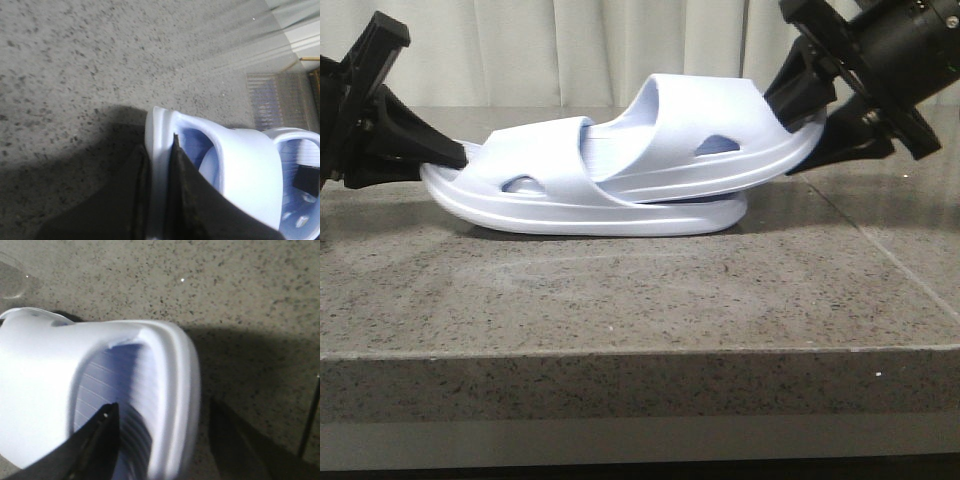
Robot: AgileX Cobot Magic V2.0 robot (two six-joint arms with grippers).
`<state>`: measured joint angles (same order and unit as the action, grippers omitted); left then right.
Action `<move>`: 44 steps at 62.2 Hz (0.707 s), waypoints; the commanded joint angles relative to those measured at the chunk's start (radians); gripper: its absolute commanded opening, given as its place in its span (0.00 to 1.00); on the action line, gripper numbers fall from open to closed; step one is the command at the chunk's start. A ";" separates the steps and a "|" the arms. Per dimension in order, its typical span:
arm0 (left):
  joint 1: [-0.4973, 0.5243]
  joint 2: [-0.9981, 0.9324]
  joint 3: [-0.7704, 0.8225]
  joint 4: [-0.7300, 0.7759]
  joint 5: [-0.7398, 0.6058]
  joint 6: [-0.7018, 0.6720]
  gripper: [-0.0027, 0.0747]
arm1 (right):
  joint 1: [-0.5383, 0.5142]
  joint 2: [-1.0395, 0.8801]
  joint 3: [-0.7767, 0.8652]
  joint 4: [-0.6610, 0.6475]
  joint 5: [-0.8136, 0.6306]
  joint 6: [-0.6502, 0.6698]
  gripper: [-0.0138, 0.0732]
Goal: Insert blue slippers together front up
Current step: 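Open the right gripper and release the nested slipper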
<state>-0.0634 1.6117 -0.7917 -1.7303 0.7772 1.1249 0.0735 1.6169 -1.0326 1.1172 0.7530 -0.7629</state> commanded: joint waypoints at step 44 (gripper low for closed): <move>-0.012 -0.032 -0.028 -0.044 0.080 -0.001 0.01 | -0.104 -0.373 -0.022 -0.379 0.019 0.215 0.77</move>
<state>-0.0670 1.6117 -0.7917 -1.7303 0.7991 1.1249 -0.0225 1.3211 -1.0326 0.7216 0.7780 -0.5561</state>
